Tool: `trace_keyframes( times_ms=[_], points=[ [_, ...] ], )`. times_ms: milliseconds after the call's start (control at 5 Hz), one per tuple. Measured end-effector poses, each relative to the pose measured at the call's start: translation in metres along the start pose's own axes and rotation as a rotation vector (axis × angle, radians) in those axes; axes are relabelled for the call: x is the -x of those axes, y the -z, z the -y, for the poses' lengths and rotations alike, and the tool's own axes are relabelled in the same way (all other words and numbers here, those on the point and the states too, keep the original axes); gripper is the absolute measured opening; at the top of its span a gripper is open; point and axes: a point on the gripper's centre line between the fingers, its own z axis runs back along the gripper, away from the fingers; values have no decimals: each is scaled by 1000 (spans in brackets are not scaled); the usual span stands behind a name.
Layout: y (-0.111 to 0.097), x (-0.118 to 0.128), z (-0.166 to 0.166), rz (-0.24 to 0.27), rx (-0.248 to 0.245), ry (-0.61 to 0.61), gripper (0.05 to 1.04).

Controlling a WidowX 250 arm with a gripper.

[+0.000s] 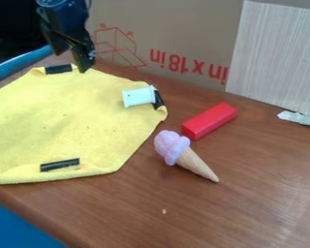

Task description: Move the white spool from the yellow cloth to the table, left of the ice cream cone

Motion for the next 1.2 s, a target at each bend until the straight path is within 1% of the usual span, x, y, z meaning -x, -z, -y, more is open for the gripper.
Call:
trace_keyframes(
  times_ms=[200,600,1000,1200],
  points=[
    [6,-15,12,26,59,111,1000],
    [18,-29,34,11,176,197,1000],
    [34,-39,50,-15,237,253,1000],
    [36,-44,58,-9,233,282,1000]
  ],
)
